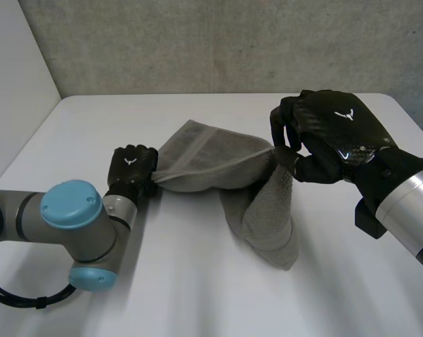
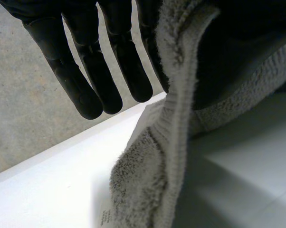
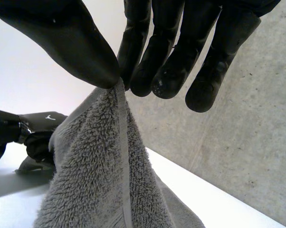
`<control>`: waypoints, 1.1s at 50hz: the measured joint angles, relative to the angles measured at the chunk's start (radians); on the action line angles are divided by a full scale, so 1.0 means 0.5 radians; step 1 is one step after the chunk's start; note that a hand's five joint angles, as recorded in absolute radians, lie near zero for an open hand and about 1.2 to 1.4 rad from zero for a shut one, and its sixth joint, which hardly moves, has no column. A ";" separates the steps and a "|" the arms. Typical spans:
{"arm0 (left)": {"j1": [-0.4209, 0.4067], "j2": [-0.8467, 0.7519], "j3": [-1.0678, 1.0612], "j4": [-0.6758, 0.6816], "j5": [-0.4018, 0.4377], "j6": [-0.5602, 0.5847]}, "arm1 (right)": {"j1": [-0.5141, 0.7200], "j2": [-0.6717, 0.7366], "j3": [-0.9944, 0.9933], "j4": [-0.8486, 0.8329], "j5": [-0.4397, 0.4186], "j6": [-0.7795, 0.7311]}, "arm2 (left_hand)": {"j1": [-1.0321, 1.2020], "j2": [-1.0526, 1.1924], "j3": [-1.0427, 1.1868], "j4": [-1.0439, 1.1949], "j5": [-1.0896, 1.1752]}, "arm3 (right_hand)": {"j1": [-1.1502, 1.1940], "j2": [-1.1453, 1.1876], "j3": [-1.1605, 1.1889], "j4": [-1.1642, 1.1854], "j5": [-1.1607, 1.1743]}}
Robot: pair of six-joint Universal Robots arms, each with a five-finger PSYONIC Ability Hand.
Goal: Fold the towel.
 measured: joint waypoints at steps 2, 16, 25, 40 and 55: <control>0.007 0.032 -0.020 -0.002 0.026 -0.041 | 0.000 0.010 -0.003 -0.003 0.000 -0.003 | 0.000 0.000 0.002 0.000 0.000 | 0.000 0.000 0.000 0.000 0.000; 0.238 0.774 -0.363 -0.001 0.211 -0.086 | 0.006 0.390 -0.057 0.128 0.003 -0.383 | 0.001 0.005 0.009 0.000 0.000 | 0.000 0.000 0.000 0.000 0.006; 0.440 1.054 -0.595 0.026 0.226 -0.084 | 0.199 0.718 -0.077 0.193 0.018 -0.517 | 0.002 0.005 0.010 0.000 0.000 | -1.332 -1.368 -1.292 -1.274 -1.355; 0.584 1.028 -0.729 0.056 0.339 -0.086 | 0.116 0.713 -0.256 0.476 0.038 -0.564 | 0.011 0.005 0.011 0.000 0.000 | -2.032 -2.035 -2.038 -2.041 -2.105; 0.590 1.055 -0.753 0.052 0.346 -0.087 | -0.051 0.772 -0.158 0.560 0.058 -0.510 | 0.011 0.005 0.011 0.000 0.000 | -1.990 -2.034 -2.023 -1.997 -1.975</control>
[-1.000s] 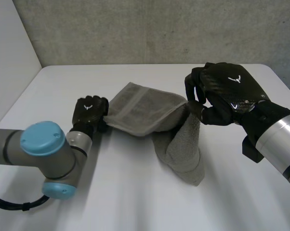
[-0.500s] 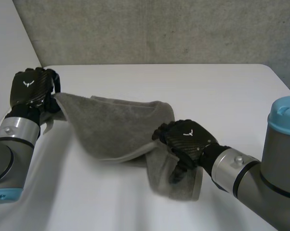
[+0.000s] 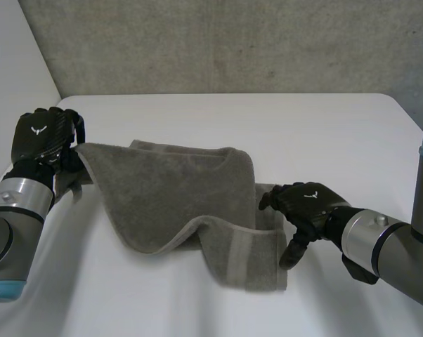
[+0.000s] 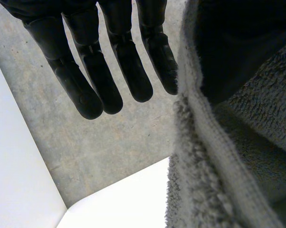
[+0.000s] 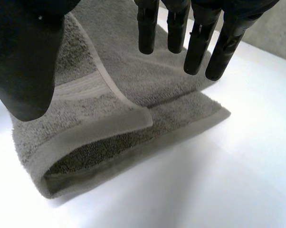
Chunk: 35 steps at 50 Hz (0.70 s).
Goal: Fold the towel.
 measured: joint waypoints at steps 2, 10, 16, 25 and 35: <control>0.000 0.001 -0.001 0.000 0.000 0.000 | -0.009 0.034 -0.006 -0.002 0.001 0.023 | 0.000 0.000 0.000 0.000 0.000 | 0.000 0.000 0.000 0.000 -0.002; 0.001 -0.001 -0.002 0.002 0.000 0.001 | -0.002 0.253 -0.090 -0.008 0.009 0.104 | 0.000 0.000 0.000 0.000 0.000 | 0.000 0.000 0.000 0.000 -0.002; 0.001 -0.001 -0.002 0.002 0.004 0.001 | 0.018 0.430 -0.184 -0.009 0.034 0.147 | 0.000 0.000 0.000 0.000 0.000 | 0.034 0.055 0.038 0.040 0.039; 0.001 0.001 -0.010 0.003 0.022 0.001 | 0.032 0.511 -0.298 -0.006 0.065 0.219 | 0.000 0.000 0.000 0.000 0.000 | 1.925 1.967 1.912 1.900 1.890; -0.001 0.003 -0.015 0.004 0.025 0.001 | 0.007 0.241 -0.416 -0.021 0.027 0.339 | 0.000 0.000 0.001 0.000 0.000 | 1.981 2.038 2.010 1.997 1.989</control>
